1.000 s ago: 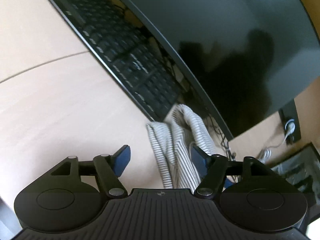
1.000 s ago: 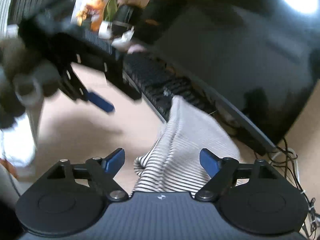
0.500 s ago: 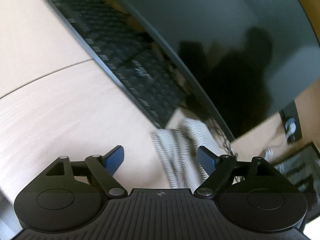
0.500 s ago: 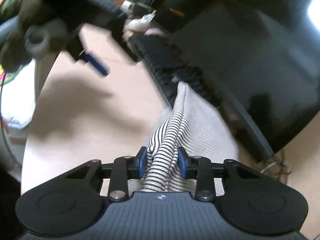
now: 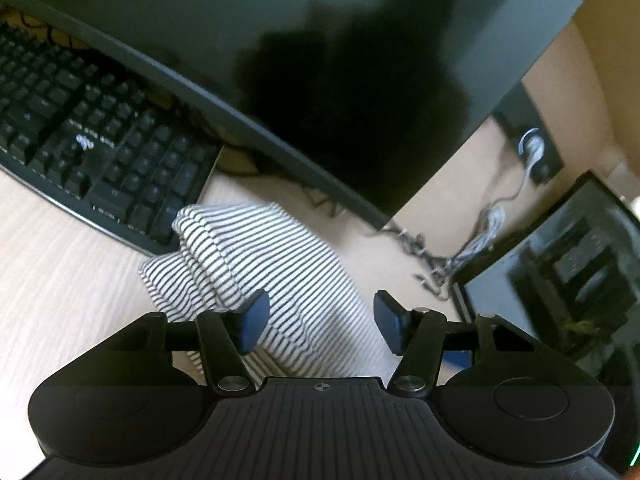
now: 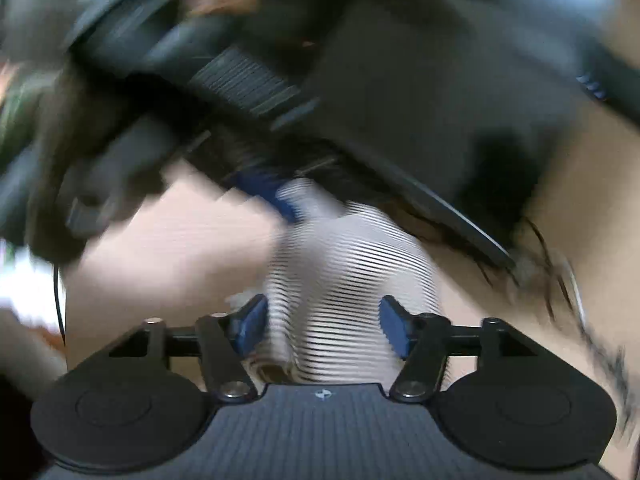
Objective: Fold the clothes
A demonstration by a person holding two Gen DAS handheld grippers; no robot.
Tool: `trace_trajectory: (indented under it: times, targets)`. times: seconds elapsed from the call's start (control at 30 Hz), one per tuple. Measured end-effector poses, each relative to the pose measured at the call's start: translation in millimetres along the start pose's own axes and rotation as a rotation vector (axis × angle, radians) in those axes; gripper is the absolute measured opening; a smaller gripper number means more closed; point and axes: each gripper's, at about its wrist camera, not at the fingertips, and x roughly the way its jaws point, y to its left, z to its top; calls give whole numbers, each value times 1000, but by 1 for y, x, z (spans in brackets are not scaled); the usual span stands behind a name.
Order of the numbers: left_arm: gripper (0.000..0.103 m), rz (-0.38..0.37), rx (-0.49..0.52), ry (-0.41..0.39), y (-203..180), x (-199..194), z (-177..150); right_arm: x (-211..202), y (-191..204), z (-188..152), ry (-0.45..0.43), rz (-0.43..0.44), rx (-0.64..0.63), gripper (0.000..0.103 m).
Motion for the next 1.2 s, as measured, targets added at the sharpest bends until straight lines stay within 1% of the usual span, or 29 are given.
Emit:
trace_trajectory:
  times: [0.03,0.07,0.1,0.13,0.2,0.23,0.27,0.33,0.37,0.43,0.47,0.53,0.6,0.67,0.73,0.8,0.83,0.87,0.9,0.93,0.97,1.0,1.03,1.1,1.13,1.2]
  targets:
    - [61,5,1,4,2,3,0,3,-16,-1,9,6,90,83]
    - [61,8,1,8,4,5,0,7,-33,-2,18,12,180,89]
    - [60,11,0,13,6,6,1,10,-49,-4,27,17,271,89]
    - [60,13,3,17,6,6,1,18,-61,-7,34,18,333,89]
    - [57,25,16,22,8,7,2,47,-72,-12,55,23,387,93]
    - [54,37,20,22,9,7,2,54,-75,-18,54,33,417,100]
    - [53,48,21,21,10,7,1,57,-78,-25,48,44,449,101]
    - [51,67,-1,17,15,6,-2,61,-75,-27,47,78,472,101]
    - [50,76,-13,14,17,5,-4,63,-73,-27,48,95,480,97]
    - [51,101,-13,2,18,-3,-6,66,-69,-26,50,130,495,96]
    - [51,112,-9,-10,17,-8,-6,66,-61,-21,52,136,445,96]
    - [51,111,-8,-58,14,-24,-2,66,-47,-11,51,139,325,93]
    - [51,105,-5,-107,10,-39,2,62,-29,-3,36,95,186,93]
    - [52,71,18,-150,1,-45,12,57,-16,2,6,39,82,93]
    - [53,45,41,-149,-6,-38,21,47,-6,6,-35,-8,19,93]
    - [53,41,45,-117,-6,-23,25,26,-7,8,-118,4,42,93]
    - [53,55,49,-93,-2,-14,26,16,-9,9,-150,8,62,92]
    - [53,76,47,-72,3,-6,25,6,-11,8,-177,8,79,83]
    - [53,98,45,-51,8,1,25,-1,-12,6,-185,26,95,75]
    - [52,124,38,-32,16,8,23,-7,-14,5,-186,51,113,61]
    - [52,142,28,-23,23,11,22,-7,-11,3,-166,83,116,52]
    - [49,157,14,-15,31,14,20,-4,-6,0,-137,118,112,48]
    - [47,159,-10,-11,38,15,19,-2,-1,-3,-108,152,108,42]
    - [47,155,-34,-13,45,16,17,13,19,-12,-31,233,51,40]
    - [47,161,-27,-11,45,17,16,20,30,-17,-9,242,7,42]
    - [47,177,0,-10,45,19,16,33,50,-27,12,237,-83,51]
